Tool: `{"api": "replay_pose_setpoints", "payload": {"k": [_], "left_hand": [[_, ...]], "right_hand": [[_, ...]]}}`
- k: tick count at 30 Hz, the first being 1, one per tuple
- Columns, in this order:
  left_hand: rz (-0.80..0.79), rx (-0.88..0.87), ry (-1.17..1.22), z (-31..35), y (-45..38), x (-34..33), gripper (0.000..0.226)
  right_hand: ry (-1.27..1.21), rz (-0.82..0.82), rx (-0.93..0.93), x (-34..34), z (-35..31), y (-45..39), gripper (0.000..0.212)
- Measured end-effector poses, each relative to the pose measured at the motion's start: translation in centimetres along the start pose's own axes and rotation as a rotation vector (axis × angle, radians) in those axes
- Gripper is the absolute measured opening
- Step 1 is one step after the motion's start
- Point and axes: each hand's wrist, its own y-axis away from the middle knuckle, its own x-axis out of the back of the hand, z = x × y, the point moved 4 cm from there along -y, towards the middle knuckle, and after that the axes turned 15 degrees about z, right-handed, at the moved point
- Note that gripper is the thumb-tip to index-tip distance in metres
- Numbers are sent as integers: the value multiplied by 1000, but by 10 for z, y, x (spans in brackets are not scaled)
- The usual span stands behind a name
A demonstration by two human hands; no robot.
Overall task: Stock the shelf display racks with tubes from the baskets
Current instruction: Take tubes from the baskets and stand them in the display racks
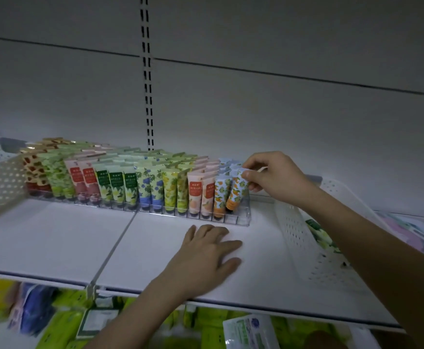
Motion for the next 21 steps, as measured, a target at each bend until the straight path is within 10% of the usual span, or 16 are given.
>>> {"api": "replay_pose_setpoints", "payload": {"k": [21], "left_hand": [[46,41,37,-3,3,-1,49]], "right_hand": [[185,-42,111,-2,-2,-10,12]]}}
